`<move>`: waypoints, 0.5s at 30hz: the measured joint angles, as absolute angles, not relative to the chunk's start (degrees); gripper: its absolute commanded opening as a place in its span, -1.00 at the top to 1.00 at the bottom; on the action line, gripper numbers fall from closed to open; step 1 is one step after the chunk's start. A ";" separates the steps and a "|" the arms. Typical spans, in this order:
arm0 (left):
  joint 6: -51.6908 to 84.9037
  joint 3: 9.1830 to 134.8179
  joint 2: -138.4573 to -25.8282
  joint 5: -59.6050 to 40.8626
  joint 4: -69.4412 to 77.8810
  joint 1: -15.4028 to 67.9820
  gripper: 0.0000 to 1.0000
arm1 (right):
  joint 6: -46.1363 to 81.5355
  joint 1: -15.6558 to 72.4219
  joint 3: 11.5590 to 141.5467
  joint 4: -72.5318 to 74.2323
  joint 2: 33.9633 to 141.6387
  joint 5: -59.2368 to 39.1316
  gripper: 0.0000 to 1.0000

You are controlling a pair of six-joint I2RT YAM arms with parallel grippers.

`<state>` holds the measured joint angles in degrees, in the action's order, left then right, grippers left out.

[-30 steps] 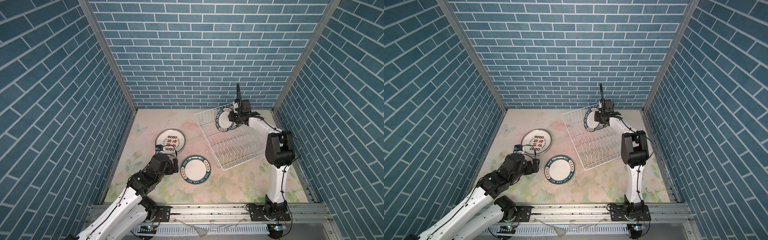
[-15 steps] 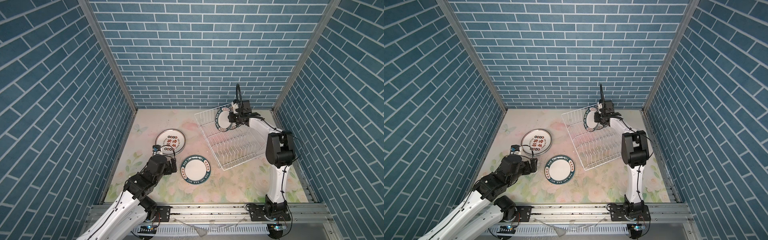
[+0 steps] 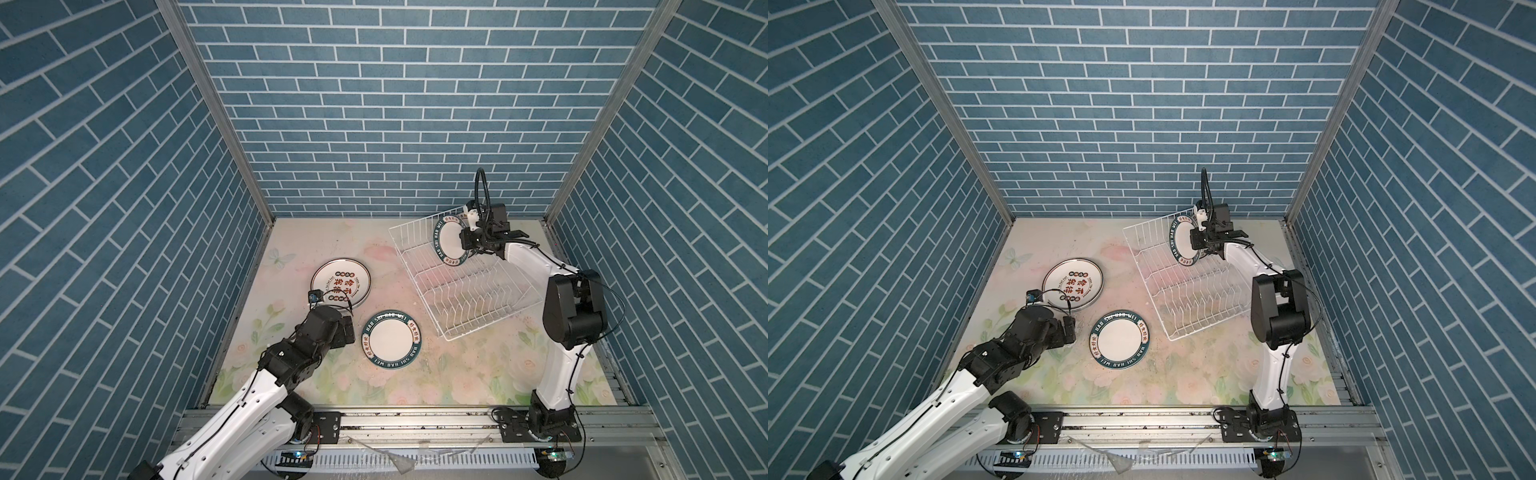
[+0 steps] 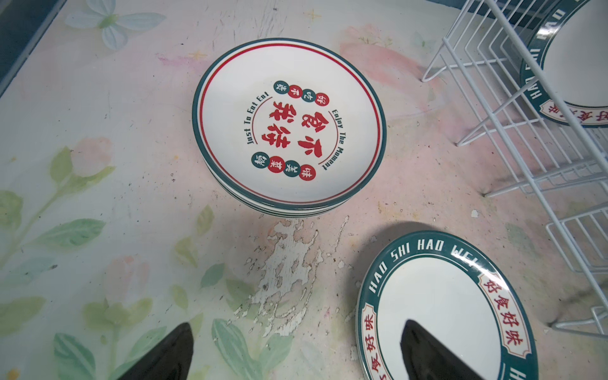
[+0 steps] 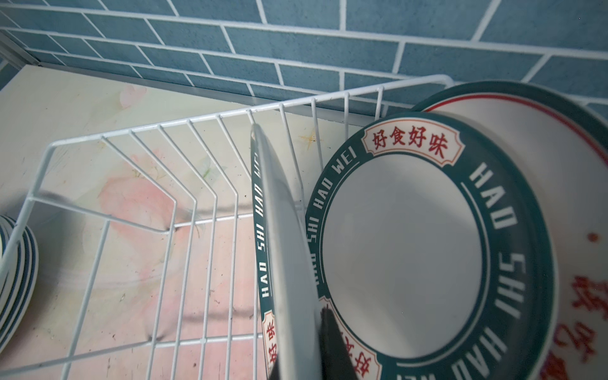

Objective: Unload the plates from the dish rack
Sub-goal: 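Lift the green-rimmed plate out of the rack with the right gripper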

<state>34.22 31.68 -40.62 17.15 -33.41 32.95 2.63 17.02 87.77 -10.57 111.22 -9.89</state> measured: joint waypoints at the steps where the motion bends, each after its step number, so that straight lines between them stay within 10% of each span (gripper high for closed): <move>1: 34.26 31.38 -39.97 17.39 -33.15 32.95 -0.99 | 2.15 17.17 86.94 -10.52 110.17 -9.78 1.00; 15: 33.58 29.95 -32.16 20.36 -33.43 32.95 -0.99 | 3.40 21.23 72.36 4.64 84.86 -9.72 1.00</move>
